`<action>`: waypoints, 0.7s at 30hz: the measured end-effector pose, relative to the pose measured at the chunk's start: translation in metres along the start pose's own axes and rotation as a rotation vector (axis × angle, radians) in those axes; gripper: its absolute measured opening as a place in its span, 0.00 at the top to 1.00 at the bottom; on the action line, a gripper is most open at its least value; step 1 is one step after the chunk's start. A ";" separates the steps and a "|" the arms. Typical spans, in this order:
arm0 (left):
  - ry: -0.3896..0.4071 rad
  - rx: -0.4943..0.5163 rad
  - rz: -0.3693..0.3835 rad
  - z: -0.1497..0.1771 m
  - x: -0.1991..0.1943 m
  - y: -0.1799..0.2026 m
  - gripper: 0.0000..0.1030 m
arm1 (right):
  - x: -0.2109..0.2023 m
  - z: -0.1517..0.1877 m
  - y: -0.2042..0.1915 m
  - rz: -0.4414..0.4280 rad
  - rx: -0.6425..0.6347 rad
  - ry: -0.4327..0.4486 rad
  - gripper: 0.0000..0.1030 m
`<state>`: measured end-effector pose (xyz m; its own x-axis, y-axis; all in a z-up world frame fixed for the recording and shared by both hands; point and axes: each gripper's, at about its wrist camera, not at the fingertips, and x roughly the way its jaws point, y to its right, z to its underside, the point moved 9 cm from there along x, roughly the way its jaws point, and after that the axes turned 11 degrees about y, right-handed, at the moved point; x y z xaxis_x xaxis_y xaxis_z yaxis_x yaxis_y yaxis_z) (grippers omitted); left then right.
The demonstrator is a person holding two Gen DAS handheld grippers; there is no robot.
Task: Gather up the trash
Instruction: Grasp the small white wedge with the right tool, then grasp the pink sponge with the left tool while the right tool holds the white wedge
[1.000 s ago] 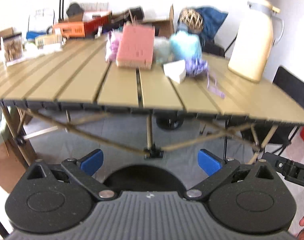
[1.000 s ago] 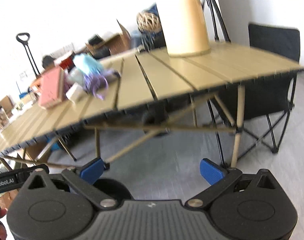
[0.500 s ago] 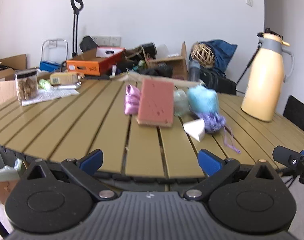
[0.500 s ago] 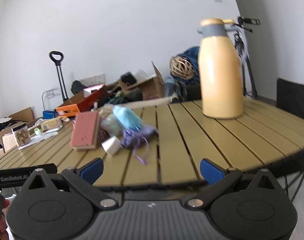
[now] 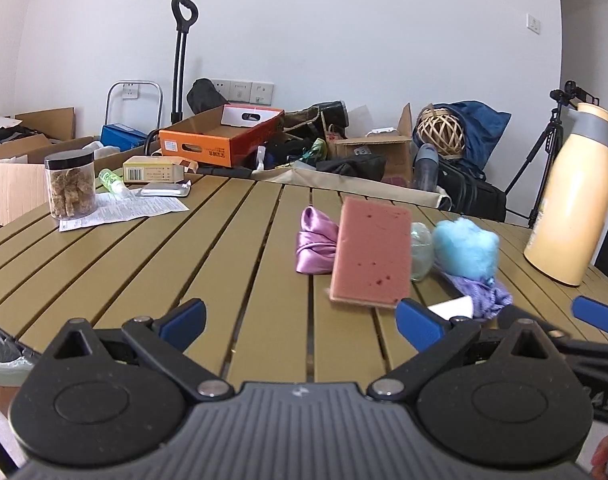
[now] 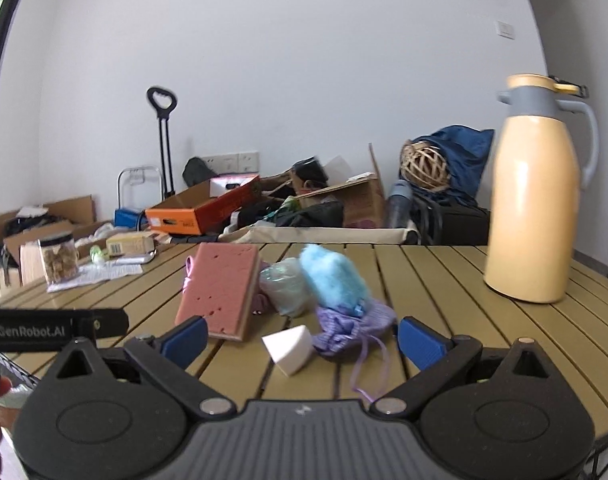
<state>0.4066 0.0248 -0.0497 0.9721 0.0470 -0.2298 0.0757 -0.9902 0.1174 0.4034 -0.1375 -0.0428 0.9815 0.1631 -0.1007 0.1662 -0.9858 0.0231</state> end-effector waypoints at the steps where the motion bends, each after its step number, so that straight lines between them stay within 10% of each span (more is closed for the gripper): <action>1: -0.001 -0.001 -0.002 -0.001 0.003 -0.003 0.00 | 0.006 0.001 -0.005 -0.004 -0.011 -0.007 0.08; 21: -0.032 -0.036 -0.067 0.000 0.022 -0.051 0.00 | 0.083 0.045 -0.020 0.061 -0.103 -0.174 0.64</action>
<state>0.4242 0.0766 -0.0606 0.9571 0.1077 -0.2690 0.1484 -0.9796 0.1358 0.4774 -0.1057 -0.0966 0.9602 0.0848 -0.2663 0.1244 -0.9829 0.1355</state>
